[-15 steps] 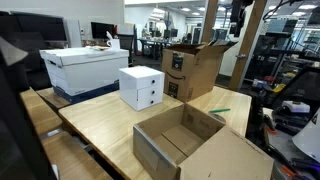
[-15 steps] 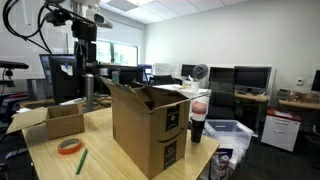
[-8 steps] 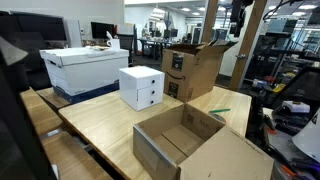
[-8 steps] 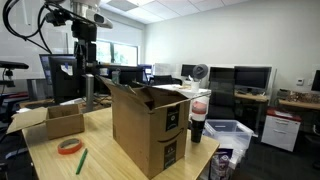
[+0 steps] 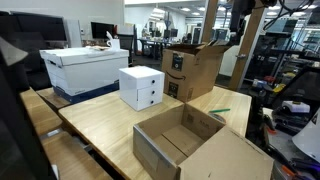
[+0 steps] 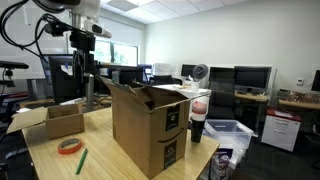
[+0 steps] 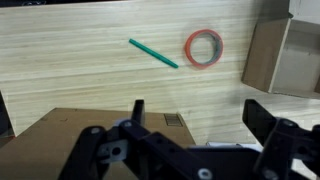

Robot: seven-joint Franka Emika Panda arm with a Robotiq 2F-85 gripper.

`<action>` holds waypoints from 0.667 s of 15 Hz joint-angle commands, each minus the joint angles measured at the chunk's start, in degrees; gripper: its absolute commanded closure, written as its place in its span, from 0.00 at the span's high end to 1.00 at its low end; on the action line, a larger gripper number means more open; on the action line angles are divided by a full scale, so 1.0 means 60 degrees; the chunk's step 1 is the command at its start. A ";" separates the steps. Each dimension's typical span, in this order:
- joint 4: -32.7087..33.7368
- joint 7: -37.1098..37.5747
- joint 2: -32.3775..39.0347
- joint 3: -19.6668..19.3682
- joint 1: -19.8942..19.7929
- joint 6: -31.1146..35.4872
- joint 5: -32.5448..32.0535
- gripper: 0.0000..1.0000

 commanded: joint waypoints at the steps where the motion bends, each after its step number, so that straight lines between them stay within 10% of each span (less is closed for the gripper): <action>1: -0.0998 0.0215 -0.0382 0.0092 -0.0277 0.0929 0.0054 1.00; 10: -0.3096 0.0469 -0.0491 0.0288 -0.0520 0.2779 -0.0151 1.00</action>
